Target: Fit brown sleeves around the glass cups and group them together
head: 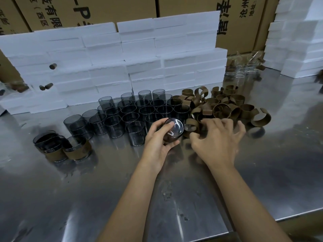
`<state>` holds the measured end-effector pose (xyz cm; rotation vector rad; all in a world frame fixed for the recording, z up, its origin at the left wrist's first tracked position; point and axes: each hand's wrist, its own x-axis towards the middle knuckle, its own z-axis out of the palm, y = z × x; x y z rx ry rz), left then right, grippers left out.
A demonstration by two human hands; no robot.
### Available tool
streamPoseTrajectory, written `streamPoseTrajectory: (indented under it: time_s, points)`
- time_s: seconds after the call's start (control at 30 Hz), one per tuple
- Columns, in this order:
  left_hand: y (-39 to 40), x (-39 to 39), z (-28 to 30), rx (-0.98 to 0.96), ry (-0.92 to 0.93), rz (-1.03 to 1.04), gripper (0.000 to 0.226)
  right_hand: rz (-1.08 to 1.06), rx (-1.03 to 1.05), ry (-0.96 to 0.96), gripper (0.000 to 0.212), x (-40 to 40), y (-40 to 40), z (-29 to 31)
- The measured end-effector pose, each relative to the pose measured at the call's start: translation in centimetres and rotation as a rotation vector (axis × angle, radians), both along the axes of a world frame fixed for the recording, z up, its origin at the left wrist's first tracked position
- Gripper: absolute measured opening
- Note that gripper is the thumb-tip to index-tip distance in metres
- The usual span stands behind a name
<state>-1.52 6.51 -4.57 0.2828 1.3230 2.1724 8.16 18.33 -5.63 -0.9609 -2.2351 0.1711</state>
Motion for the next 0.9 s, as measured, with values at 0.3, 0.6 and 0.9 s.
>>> streamPoseTrajectory:
  time_s: [0.3, 0.6, 0.9]
  points:
    - [-0.1, 0.2, 0.3, -0.048, 0.041, 0.058, 0.011, -0.051, 0.061, 0.196, 0.016, -0.4, -0.6, 0.4]
    - [0.1, 1.1, 0.8, -0.084, 0.205, -0.039, 0.064, 0.371, -0.138, 0.41, 0.026, -0.1, -2.7, 0.2]
    - [0.3, 1.1, 0.7, -0.17, 0.303, -0.057, 0.072, 0.383, -0.295, 0.547, 0.027, 0.0, -2.5, 0.4]
